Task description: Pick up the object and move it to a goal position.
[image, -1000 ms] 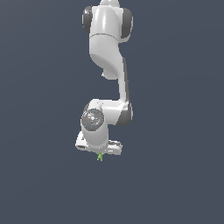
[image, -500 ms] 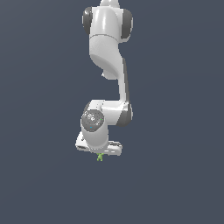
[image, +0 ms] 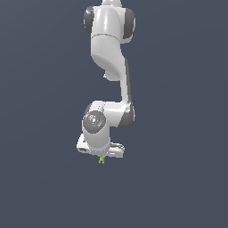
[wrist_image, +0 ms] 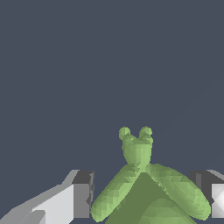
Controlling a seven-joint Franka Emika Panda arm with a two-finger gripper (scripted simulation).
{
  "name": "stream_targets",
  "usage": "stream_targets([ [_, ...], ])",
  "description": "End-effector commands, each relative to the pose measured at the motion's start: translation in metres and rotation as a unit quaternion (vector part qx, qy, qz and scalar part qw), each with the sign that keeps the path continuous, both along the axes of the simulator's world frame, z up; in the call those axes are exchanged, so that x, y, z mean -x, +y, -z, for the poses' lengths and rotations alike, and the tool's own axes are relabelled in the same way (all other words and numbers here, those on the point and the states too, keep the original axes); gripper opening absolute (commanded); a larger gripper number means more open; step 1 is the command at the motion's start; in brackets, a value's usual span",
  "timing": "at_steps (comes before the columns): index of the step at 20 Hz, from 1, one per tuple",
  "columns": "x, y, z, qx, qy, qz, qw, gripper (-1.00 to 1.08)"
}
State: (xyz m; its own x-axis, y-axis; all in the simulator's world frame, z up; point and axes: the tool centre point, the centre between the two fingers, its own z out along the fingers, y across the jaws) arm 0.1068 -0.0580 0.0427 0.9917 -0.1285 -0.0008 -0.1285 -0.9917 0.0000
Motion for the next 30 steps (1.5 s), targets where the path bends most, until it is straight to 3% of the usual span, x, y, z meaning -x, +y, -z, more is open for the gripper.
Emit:
stream_targets([
  [1, 0.002, -0.001, -0.003, 0.0, 0.0, 0.0, 1.0, -1.0],
  [13, 0.032, -0.02, -0.048, 0.0, 0.0, 0.0, 1.0, -1.0],
  [30, 0.12, -0.074, -0.182, -0.001, 0.0, 0.0, 1.0, -1.0],
])
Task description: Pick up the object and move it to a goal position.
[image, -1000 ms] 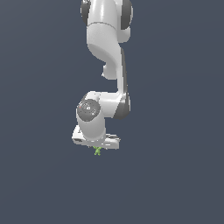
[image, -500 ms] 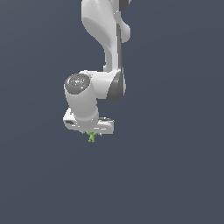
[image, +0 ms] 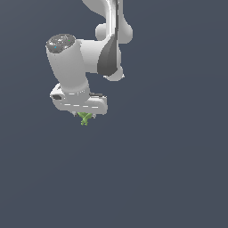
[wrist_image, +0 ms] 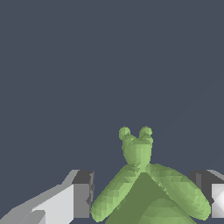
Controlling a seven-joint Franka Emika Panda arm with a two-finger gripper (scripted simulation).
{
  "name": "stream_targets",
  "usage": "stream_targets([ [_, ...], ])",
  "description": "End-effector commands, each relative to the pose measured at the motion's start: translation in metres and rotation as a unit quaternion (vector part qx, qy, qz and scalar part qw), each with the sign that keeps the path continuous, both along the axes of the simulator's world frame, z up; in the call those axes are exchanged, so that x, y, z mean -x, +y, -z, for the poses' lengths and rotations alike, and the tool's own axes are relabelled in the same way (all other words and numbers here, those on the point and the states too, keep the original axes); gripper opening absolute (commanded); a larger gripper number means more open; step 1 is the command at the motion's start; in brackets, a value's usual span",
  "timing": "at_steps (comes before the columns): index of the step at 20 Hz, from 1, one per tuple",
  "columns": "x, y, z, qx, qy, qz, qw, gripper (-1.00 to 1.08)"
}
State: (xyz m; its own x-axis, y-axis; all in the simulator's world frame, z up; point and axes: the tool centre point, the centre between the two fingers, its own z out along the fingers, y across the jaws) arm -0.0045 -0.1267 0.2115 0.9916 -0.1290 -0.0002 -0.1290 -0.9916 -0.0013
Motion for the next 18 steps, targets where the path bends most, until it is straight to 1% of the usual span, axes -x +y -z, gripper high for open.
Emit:
stream_targets([
  [1, 0.014, -0.009, -0.021, 0.0, 0.0, 0.0, 1.0, -1.0],
  [6, 0.036, -0.024, -0.058, 0.0, 0.0, 0.0, 1.0, -1.0],
  [10, 0.05, -0.033, -0.08, 0.0, 0.0, 0.0, 1.0, -1.0],
  [14, 0.058, -0.039, -0.096, 0.0, 0.0, 0.0, 1.0, -1.0],
  [18, 0.061, -0.043, -0.103, 0.0, 0.0, 0.0, 1.0, -1.0],
])
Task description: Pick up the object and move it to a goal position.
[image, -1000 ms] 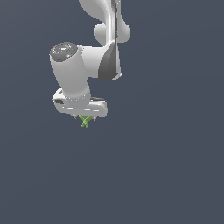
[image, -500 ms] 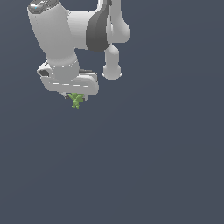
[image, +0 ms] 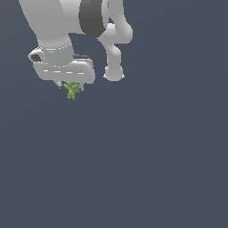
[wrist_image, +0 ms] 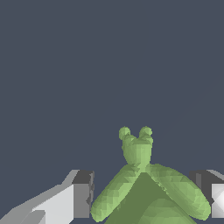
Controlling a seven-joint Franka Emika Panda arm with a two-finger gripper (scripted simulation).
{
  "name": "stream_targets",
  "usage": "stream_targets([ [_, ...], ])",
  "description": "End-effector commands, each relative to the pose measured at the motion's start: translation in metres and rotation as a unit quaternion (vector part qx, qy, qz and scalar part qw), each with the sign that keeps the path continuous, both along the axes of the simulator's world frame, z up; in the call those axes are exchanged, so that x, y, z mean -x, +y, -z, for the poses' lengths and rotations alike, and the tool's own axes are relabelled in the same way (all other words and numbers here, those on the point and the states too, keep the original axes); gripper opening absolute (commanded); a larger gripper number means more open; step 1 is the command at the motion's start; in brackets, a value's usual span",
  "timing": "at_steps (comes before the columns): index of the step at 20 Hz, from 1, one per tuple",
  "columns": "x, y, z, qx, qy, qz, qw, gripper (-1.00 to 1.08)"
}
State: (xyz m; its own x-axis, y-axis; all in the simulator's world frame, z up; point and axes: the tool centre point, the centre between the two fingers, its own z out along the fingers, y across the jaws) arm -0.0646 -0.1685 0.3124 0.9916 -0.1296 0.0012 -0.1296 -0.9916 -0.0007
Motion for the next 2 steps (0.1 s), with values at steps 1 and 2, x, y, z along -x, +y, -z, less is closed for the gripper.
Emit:
stream_targets([
  [1, 0.0014, -0.0014, -0.0029, 0.0, 0.001, 0.0, 1.0, -1.0],
  [2, 0.0012, -0.0012, -0.0031, 0.0, 0.001, 0.0, 1.0, -1.0],
])
